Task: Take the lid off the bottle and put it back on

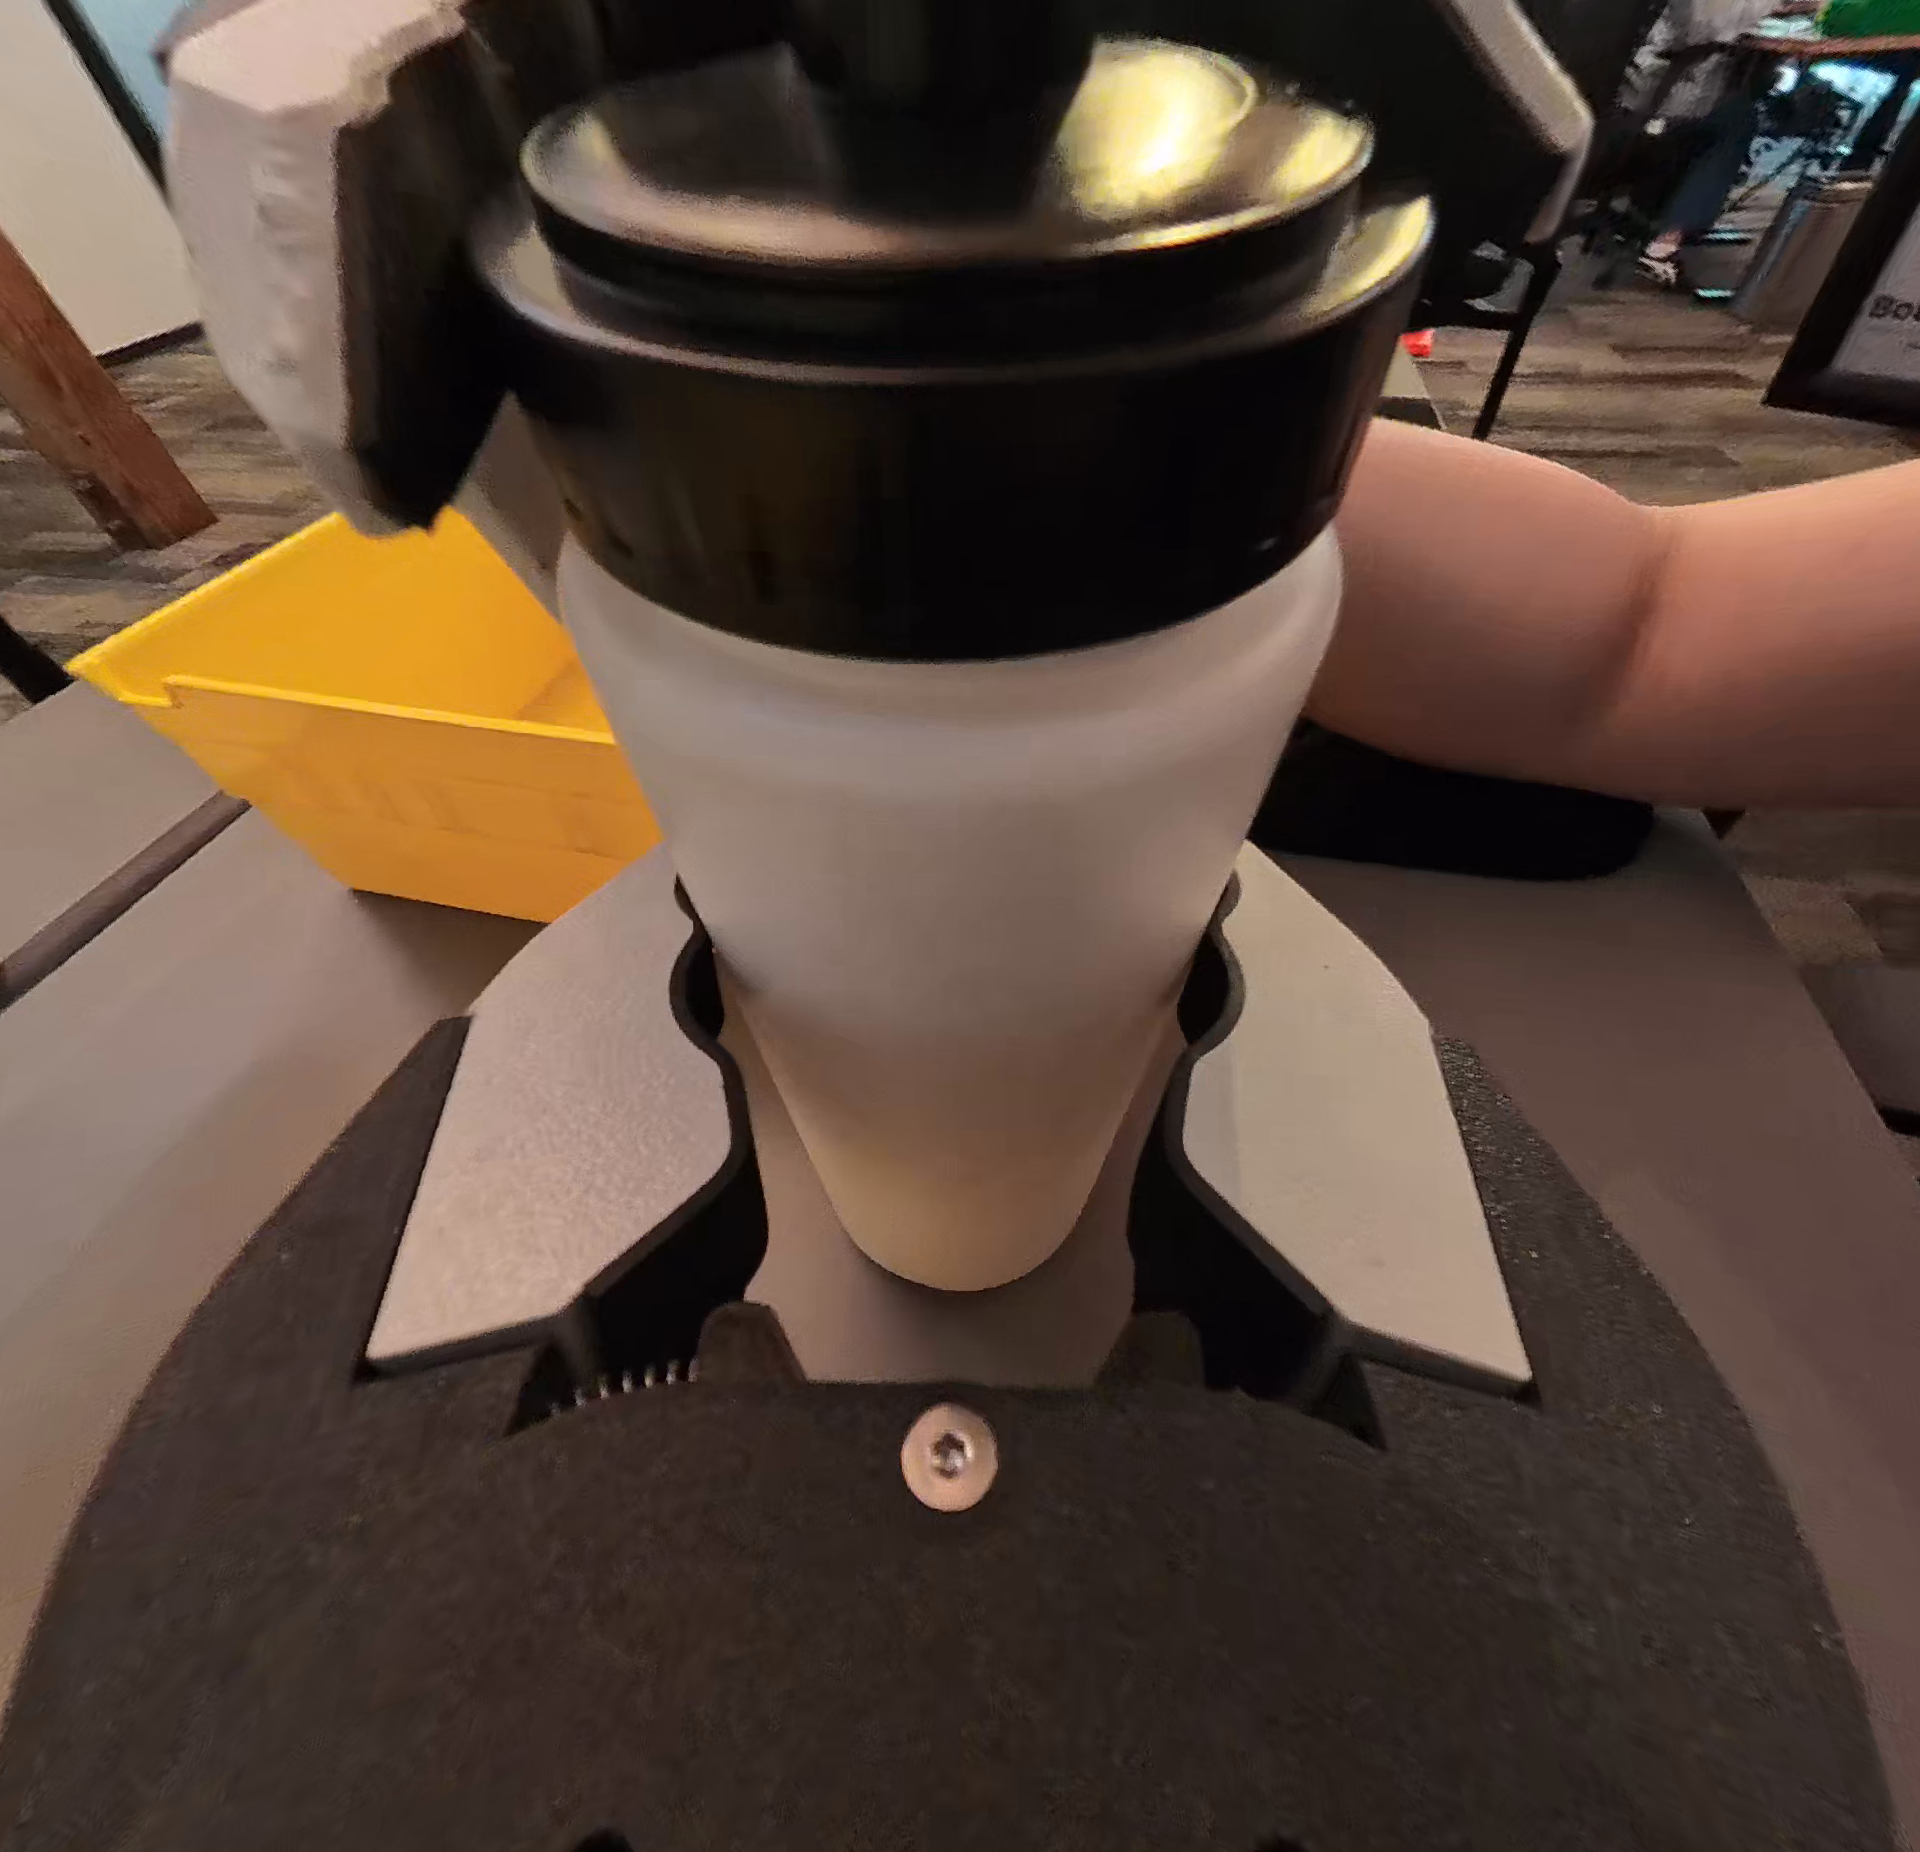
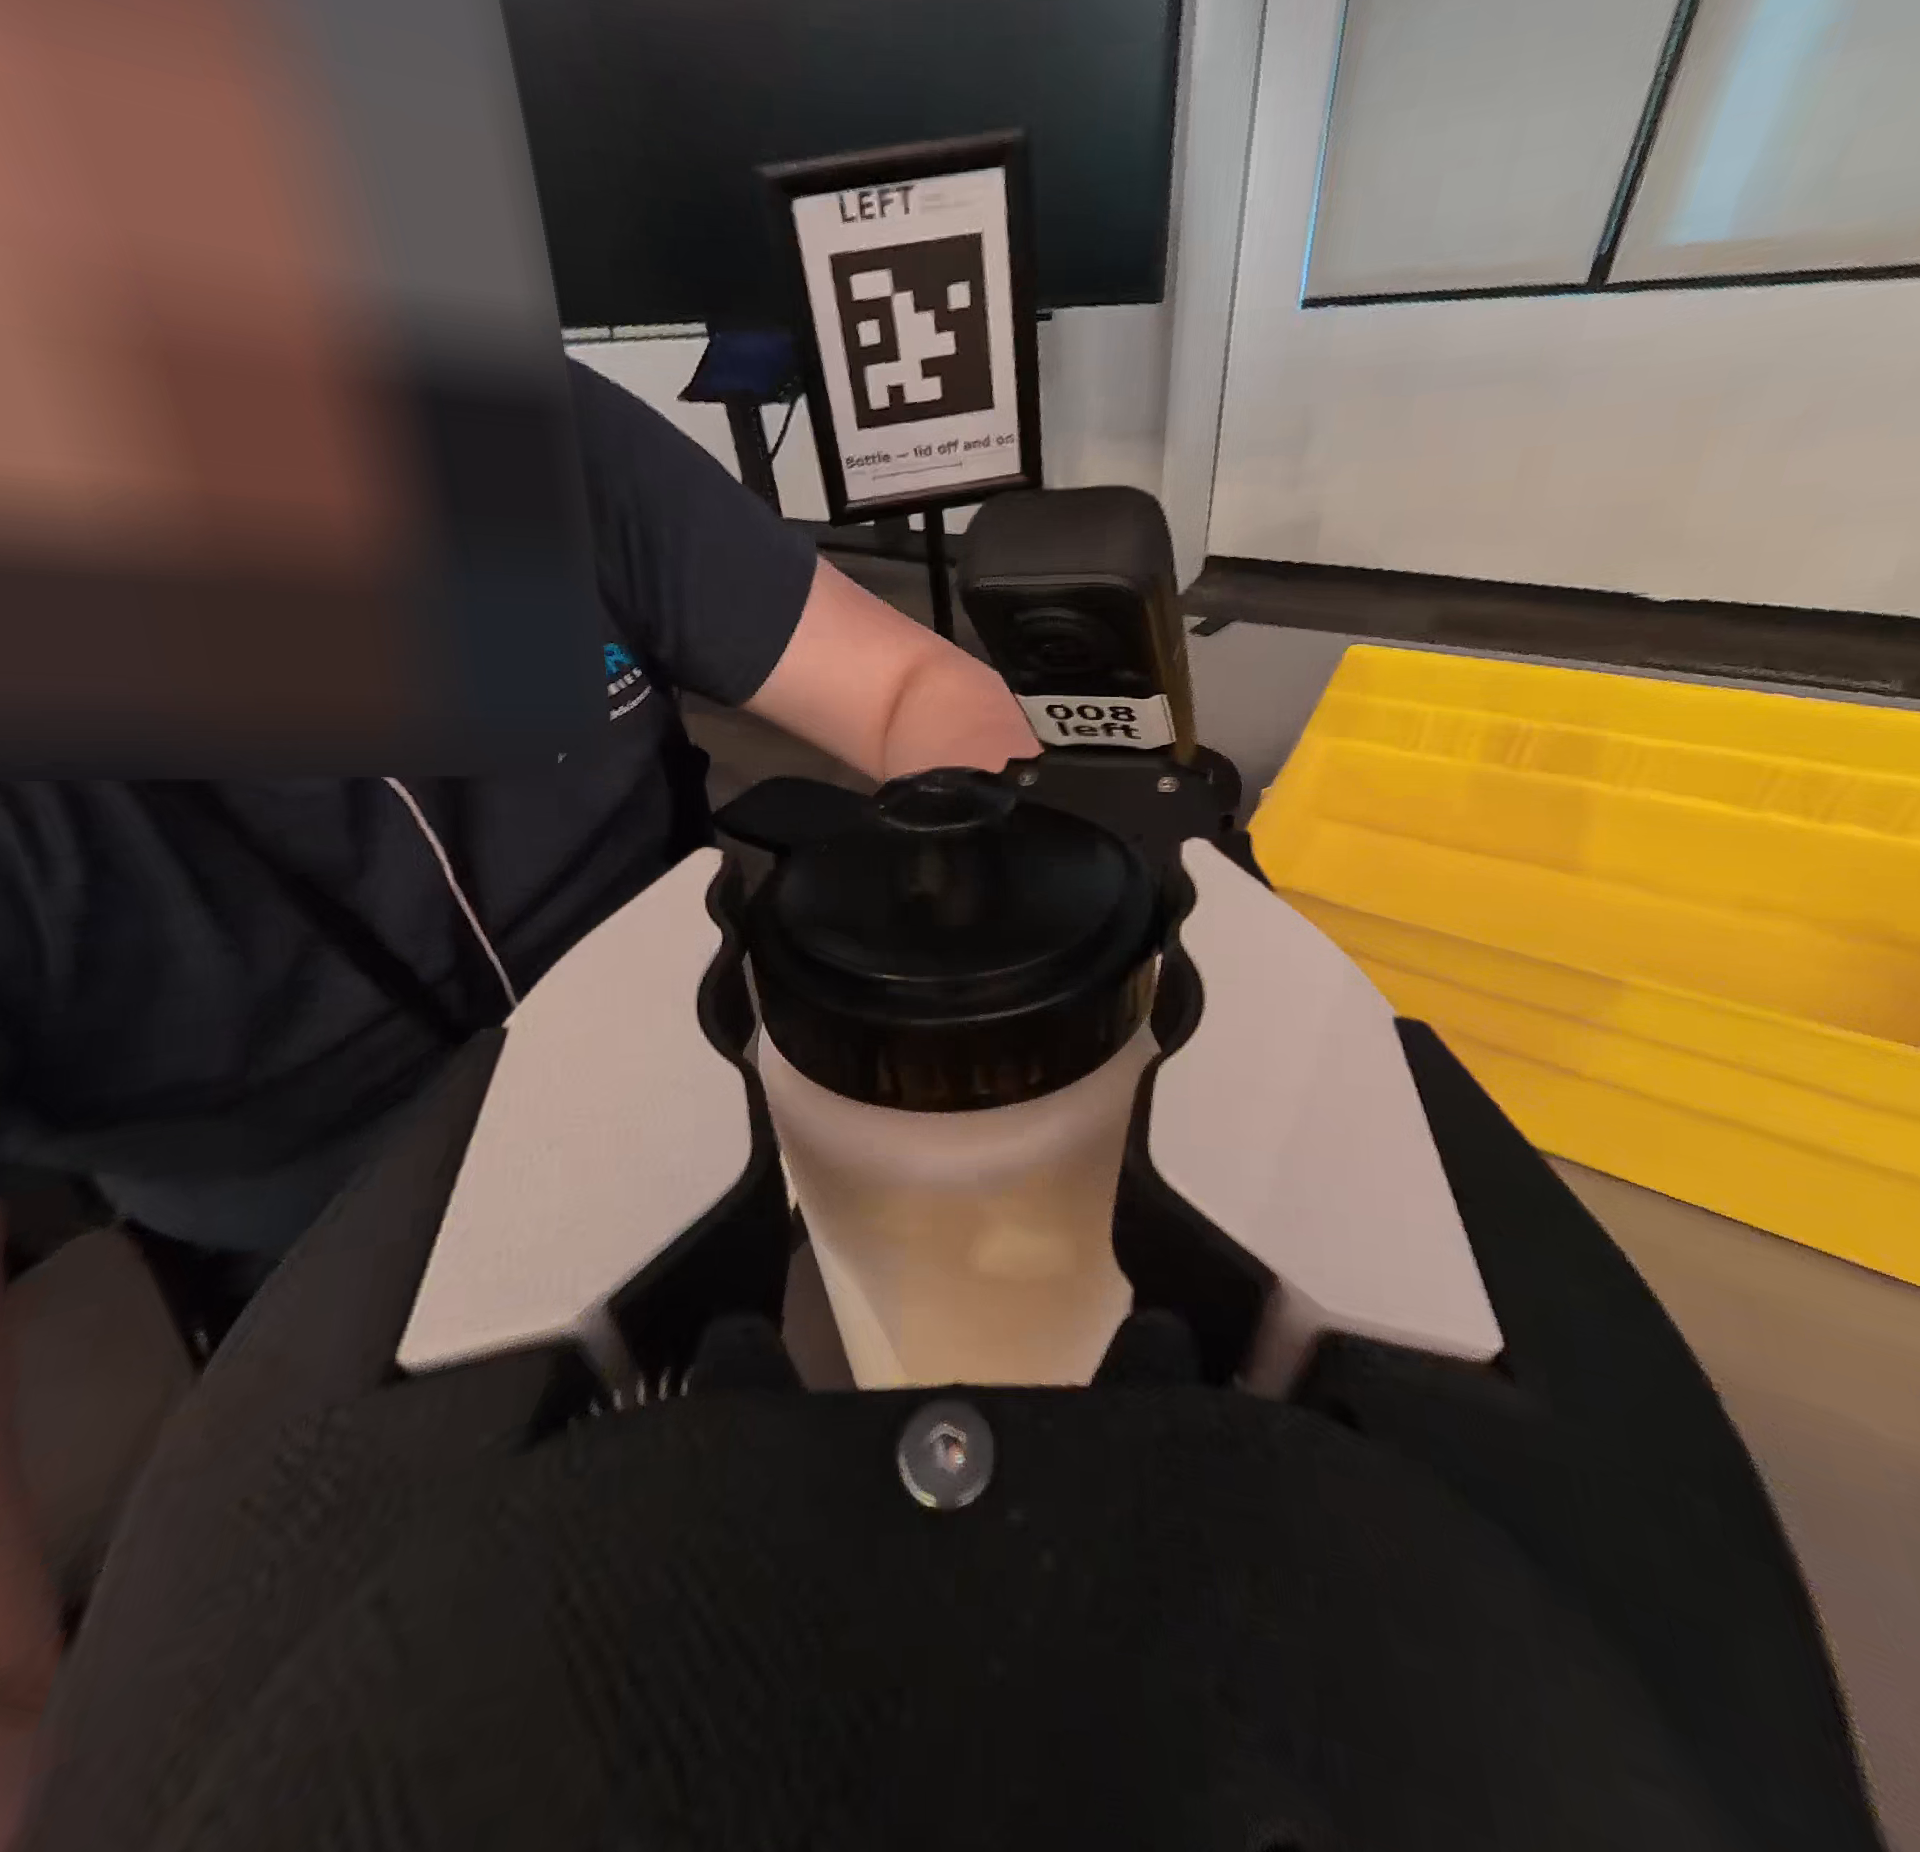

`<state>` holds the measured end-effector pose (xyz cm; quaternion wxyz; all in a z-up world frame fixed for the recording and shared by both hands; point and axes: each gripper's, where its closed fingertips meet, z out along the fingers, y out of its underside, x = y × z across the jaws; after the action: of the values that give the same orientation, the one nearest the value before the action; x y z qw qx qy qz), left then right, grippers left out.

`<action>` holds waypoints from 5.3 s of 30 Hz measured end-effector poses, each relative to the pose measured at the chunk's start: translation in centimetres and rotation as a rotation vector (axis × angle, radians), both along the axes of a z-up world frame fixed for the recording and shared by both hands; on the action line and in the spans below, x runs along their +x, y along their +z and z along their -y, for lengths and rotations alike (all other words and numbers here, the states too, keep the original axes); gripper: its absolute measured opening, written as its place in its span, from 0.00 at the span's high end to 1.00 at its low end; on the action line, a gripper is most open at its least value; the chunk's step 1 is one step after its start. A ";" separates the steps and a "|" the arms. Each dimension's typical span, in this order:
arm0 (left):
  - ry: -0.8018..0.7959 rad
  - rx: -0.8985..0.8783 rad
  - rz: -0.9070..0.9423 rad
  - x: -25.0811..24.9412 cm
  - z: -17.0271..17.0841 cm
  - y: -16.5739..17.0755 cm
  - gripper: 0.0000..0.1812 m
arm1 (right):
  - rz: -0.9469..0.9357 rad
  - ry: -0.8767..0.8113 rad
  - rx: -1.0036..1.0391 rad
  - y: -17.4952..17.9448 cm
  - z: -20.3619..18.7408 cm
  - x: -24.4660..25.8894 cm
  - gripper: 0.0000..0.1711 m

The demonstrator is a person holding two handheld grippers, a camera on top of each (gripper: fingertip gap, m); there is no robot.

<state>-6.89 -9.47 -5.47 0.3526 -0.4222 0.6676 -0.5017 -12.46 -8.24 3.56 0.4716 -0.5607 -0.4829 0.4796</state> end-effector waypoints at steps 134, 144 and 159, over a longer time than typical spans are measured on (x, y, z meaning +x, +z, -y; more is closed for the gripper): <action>-0.159 -0.105 -0.007 -1.0 0.9 0.2 0.52 | -0.012 -0.035 0.041 0.8 0.2 1.0 0.57; -0.030 -0.110 0.017 -0.3 -1.3 0.3 0.52 | -0.029 -0.179 -0.017 0.8 -2.4 1.3 0.54; 0.279 -0.092 0.029 0.2 -6.6 0.3 0.52 | 0.332 -0.729 0.031 -0.4 -7.8 1.5 0.56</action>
<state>-6.67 -2.83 -5.13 0.4087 -0.5192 0.5738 -0.4839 -10.95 -0.41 3.18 0.5348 -0.7580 -0.3291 0.1764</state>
